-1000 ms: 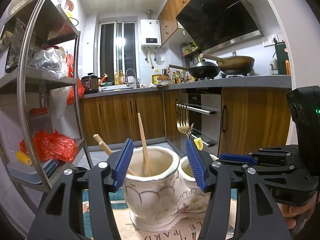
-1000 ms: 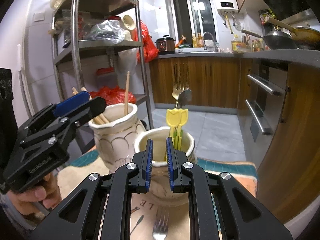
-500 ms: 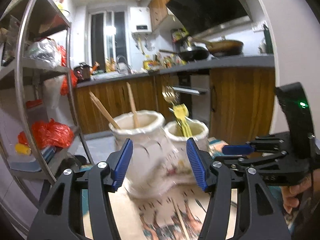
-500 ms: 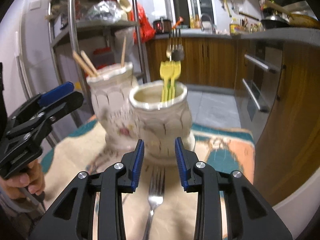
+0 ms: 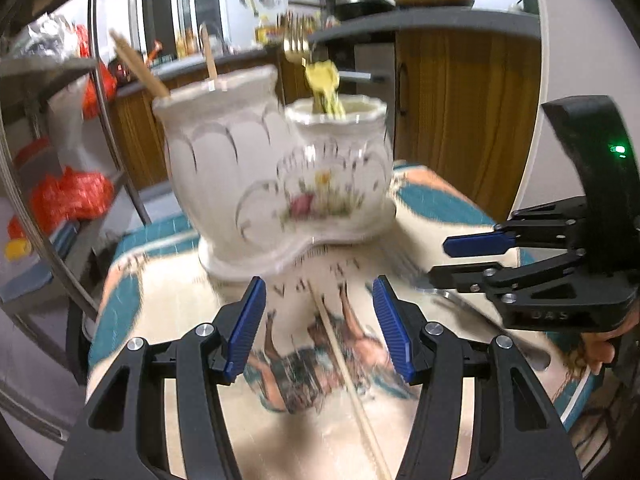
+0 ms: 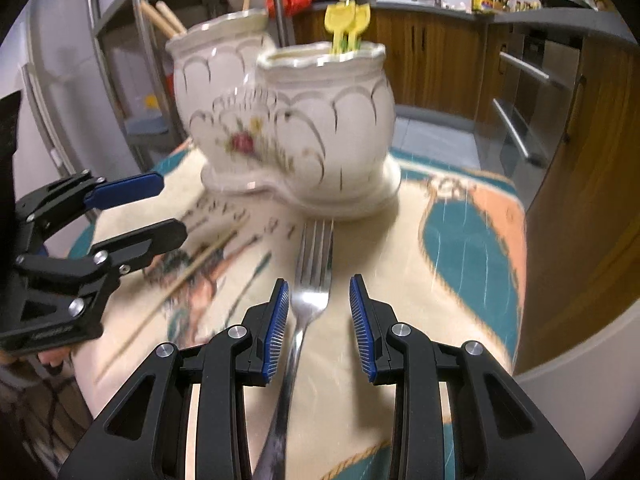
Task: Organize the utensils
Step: 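Grasp a thin wooden chopstick with the left tool while the right tool grasps the silver fork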
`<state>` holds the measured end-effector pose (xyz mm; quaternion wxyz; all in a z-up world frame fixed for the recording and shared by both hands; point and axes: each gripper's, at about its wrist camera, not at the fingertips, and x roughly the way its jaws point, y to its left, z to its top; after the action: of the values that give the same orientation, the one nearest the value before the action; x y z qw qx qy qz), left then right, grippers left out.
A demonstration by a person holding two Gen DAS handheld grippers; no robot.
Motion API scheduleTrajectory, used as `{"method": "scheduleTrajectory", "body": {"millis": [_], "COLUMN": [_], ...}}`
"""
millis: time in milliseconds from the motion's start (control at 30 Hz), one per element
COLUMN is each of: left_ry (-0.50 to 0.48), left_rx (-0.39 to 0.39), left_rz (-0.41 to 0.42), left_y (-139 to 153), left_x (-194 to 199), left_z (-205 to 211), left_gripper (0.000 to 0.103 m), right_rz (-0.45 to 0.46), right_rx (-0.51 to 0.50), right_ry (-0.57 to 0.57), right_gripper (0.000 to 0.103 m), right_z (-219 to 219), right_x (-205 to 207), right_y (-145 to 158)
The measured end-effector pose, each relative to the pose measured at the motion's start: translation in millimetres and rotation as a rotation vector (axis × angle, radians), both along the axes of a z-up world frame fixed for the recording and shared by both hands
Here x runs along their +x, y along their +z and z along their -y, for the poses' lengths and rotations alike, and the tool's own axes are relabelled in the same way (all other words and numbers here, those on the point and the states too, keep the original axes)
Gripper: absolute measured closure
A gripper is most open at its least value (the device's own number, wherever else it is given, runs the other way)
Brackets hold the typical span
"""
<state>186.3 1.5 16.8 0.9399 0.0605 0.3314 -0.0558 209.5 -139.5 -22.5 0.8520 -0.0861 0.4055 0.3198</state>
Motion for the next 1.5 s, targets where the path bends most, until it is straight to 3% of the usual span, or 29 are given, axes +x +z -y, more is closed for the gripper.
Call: {"method": "scheduleTrajectory", "body": {"millis": [167,467,567,867,1100,1500], "left_ry": [-0.005,-0.026,-0.027,-0.029,-0.043,-0.039], "left_rx": [0.009,0.027,0.027,0.014,0.008,-0.024], "left_rz": [-0.076,-0.136,-0.163,-0.158,-0.154,-0.201], "left_y": [-13.7,-26.4,-31.3,-36.4,-35.8,-31.5], "left_x": [2.2,-0.9,2.3,-3.8,-7.2,-4.6], "left_z": [0.6,7.6,8.2,6.0,7.3,-6.0], "left_gripper": [0.048,0.050,0.060,0.063,0.071,0.094], "right_rz": [-0.015,-0.020,-0.016,-0.006,-0.012,-0.074], "right_rx": [-0.021,-0.046,-0.053,-0.066,-0.069,-0.190], "right_ry": [0.008,0.018,0.017,0.012,0.004,0.034], "right_gripper": [0.070,0.070,0.070,0.071,0.072,0.082], "right_z": [-2.3,-8.6,-9.2,-9.4,-10.0,-25.8], "right_x": [-9.0,-11.2,-11.6,-19.5,-17.4,-13.3], "right_y": [-6.6,-7.4,-6.9,-5.3,-6.2,-0.6]}}
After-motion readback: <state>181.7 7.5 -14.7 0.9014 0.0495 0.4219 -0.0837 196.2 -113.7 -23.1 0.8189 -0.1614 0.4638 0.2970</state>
